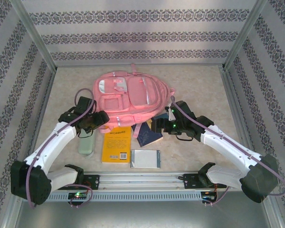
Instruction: Pack the student bag
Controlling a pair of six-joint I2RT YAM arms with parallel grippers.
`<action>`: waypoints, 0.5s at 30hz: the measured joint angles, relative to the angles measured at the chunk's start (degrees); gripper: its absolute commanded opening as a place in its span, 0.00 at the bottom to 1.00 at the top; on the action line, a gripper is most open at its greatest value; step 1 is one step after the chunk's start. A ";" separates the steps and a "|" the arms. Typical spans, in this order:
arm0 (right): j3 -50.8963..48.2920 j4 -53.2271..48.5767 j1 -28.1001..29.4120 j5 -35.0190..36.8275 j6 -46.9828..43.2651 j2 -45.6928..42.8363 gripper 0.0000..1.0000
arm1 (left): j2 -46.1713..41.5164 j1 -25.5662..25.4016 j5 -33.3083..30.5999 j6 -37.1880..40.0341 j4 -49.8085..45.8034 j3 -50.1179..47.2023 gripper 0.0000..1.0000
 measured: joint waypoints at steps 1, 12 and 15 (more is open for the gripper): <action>-0.11 -0.02 0.00 0.00 -0.02 0.00 0.88 | -0.35 0.57 -1.11 0.07 -1.38 0.13 0.78; -0.26 -0.04 0.00 -0.90 -0.07 0.48 0.89 | 5.88 4.50 -10.93 6.10 -11.43 -0.04 1.00; -0.26 -0.07 0.00 -0.90 -0.09 0.90 0.89 | 6.86 4.50 -11.19 8.07 -11.39 -1.22 1.00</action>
